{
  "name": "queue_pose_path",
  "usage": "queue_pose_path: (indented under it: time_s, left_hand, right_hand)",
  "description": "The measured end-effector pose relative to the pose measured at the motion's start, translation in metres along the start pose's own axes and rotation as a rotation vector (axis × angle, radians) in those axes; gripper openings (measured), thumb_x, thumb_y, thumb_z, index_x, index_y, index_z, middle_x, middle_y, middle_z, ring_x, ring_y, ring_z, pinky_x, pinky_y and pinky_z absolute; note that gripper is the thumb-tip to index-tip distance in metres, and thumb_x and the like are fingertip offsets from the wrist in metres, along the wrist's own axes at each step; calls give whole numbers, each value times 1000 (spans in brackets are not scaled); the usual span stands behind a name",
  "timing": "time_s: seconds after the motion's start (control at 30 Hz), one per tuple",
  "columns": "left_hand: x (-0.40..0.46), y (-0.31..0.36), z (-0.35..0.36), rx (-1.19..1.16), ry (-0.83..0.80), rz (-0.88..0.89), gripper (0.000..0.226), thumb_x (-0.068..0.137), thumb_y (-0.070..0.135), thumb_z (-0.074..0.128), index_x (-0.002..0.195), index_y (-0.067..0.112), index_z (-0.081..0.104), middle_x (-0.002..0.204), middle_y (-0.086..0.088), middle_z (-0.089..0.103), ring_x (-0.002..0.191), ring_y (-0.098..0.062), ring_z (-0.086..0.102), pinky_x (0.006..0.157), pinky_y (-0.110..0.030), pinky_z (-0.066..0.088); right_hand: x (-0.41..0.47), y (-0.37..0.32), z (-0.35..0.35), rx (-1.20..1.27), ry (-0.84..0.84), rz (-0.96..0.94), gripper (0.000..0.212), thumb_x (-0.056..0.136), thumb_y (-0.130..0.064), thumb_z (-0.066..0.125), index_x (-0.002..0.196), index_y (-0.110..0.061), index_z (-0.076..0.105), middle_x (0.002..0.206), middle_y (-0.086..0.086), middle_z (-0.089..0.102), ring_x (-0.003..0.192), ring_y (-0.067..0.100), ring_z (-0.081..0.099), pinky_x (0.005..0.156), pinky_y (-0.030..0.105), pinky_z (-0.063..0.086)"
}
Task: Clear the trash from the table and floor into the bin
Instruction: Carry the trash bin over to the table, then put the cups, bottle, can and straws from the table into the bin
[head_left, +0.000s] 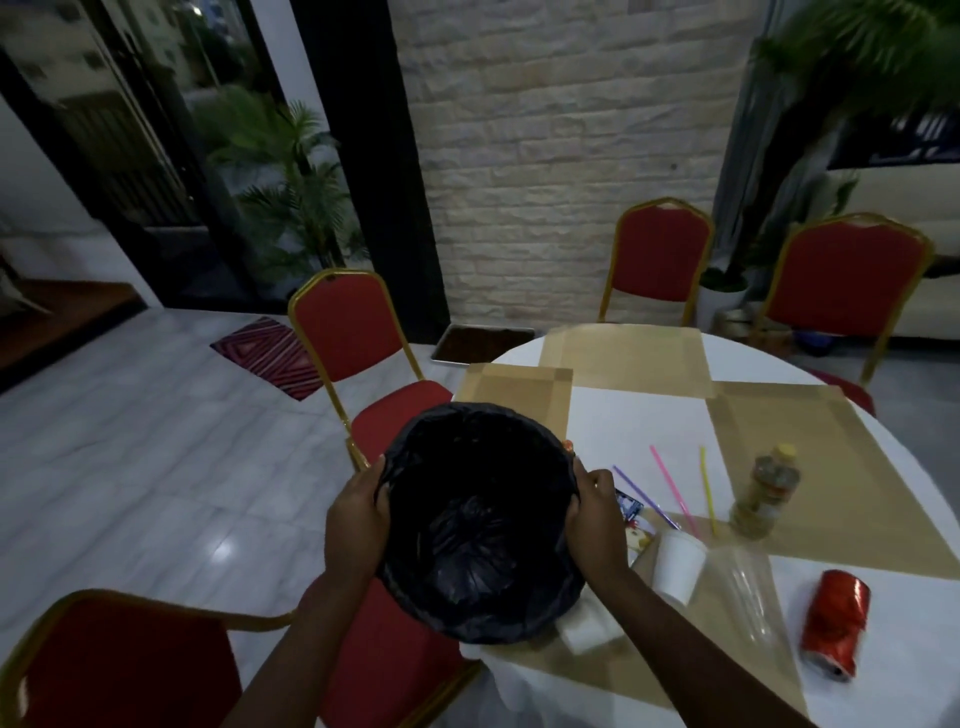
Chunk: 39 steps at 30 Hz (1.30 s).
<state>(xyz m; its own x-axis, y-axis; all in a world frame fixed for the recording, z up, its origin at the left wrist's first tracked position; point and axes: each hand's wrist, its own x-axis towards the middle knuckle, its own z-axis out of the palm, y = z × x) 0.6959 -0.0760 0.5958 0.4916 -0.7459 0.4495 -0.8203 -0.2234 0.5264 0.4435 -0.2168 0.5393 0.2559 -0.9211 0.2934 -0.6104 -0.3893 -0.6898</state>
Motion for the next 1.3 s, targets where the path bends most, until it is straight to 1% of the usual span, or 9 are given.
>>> queue_pose_path:
  time_s: [0.27,0.37,0.47,0.57,0.73,0.9,1.03,1.2,1.3]
  left_hand:
    - [0,30,10,62,36,-57,39,92,4,56,128,16,59,103,-7,68,87,-9,59,73,-18,43]
    - [-2,32,12,88,48,-67,39,91,2,57,128,14,59,104,-9,69,87,-7,57,75,-17,42]
    - [-3,37,12,87,47,-49,38,90,0,57,126,12,60,100,-11,69,84,-8,55,73,-18,41]
    - [-1,39,11,80,49,-29,36,89,-3,58,122,10,62,94,-14,69,79,-16,59,70,-23,43]
    - [1,39,13,92,43,-9,34,89,-3,58,121,9,63,88,-16,67,74,-14,55,65,-25,43]
    - [3,37,14,137,33,-13,29,89,-3,56,115,6,64,87,-17,66,74,-20,58,65,-28,44]
    - [4,36,14,204,28,-20,29,90,0,55,117,6,64,89,-18,66,76,-30,61,64,-28,41]
    - [11,24,16,249,5,-42,37,89,-1,59,126,4,59,101,-21,67,86,-32,64,73,-27,43]
    - [15,24,15,261,8,-46,36,88,-2,59,124,4,61,98,-21,68,83,-32,64,71,-26,42]
  right_hand:
    - [15,25,-6,97,-94,-21,53,91,-2,49,142,-16,39,115,12,48,92,28,57,70,32,48]
    - [8,38,-15,125,-157,-100,47,96,-26,46,142,-18,37,128,6,47,113,21,51,86,31,47]
    - [-5,59,-26,81,-211,-213,63,95,-55,34,145,-18,31,146,1,39,134,15,35,107,31,34]
    - [-26,80,-36,32,-256,-252,75,91,-66,34,148,-19,24,153,-2,29,140,12,24,112,32,25]
    - [-71,117,-44,-89,-305,-256,76,89,-61,49,148,-19,25,151,3,32,139,16,27,110,36,29]
    - [-93,143,-30,-276,-522,-314,88,76,-59,63,144,-15,30,151,3,27,138,26,31,100,51,40]
    - [-94,157,-14,-387,-685,-385,97,71,-42,71,149,-19,20,156,5,21,143,27,18,105,55,31]
    - [-81,164,4,-486,-804,-453,104,63,-33,76,149,-24,19,154,2,27,141,30,22,103,57,28]
    - [-75,170,8,-493,-851,-458,102,57,-33,81,145,-22,30,148,3,39,136,32,33,101,59,31]
